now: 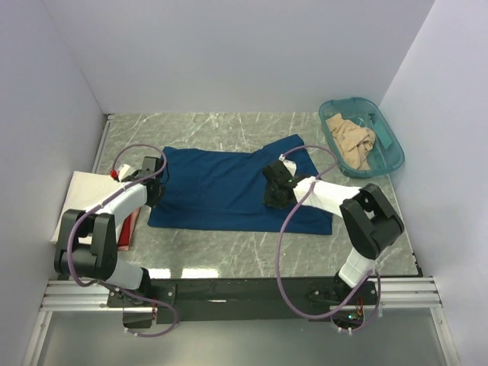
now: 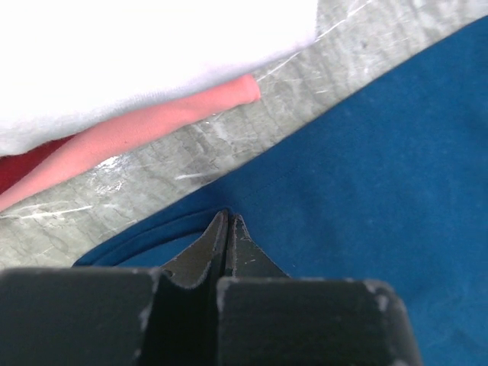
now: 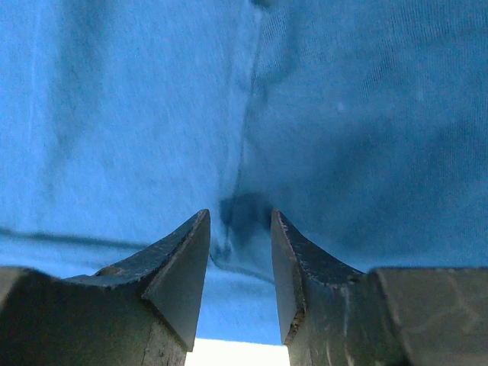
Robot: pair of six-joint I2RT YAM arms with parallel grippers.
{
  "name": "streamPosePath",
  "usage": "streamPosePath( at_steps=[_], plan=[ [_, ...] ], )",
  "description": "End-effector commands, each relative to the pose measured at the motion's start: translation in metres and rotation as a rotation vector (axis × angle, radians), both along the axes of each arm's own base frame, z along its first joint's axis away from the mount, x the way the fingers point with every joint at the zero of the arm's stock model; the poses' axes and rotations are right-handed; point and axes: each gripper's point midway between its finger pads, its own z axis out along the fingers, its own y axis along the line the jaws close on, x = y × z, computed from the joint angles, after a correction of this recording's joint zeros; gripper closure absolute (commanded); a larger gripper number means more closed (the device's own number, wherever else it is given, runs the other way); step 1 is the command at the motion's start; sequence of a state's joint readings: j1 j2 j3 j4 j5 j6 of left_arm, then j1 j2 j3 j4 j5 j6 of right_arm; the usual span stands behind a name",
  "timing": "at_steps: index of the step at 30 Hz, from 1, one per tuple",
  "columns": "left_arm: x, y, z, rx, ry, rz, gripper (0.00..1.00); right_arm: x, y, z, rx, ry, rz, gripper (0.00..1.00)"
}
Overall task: Fold and stack the t-shirts
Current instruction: Fold the tshirt
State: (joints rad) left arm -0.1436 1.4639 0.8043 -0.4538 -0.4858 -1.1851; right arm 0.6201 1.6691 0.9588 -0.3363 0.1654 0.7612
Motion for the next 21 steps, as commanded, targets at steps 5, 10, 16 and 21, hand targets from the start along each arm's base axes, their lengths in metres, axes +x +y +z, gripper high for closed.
streamPosePath(
  at_steps=[5, 10, 16, 21],
  plan=[
    [0.0, -0.001, 0.015, 0.002, -0.045, -0.023, 0.99, 0.035, 0.001, 0.021, -0.073, -0.093, -0.045, 0.55],
    [-0.001, -0.001, 0.016, 0.002, -0.048, -0.026, 0.99, 0.05, -0.008, 0.027, -0.15, -0.12, -0.078, 0.56],
    [-0.001, -0.002, 0.016, -0.003, -0.052, -0.03, 0.99, 0.069, -0.017, 0.025, -0.236, -0.126, -0.105, 0.58],
    [-0.001, -0.003, 0.017, -0.005, -0.054, -0.034, 0.99, 0.082, -0.023, 0.024, -0.275, -0.123, -0.126, 0.58]
  ],
)
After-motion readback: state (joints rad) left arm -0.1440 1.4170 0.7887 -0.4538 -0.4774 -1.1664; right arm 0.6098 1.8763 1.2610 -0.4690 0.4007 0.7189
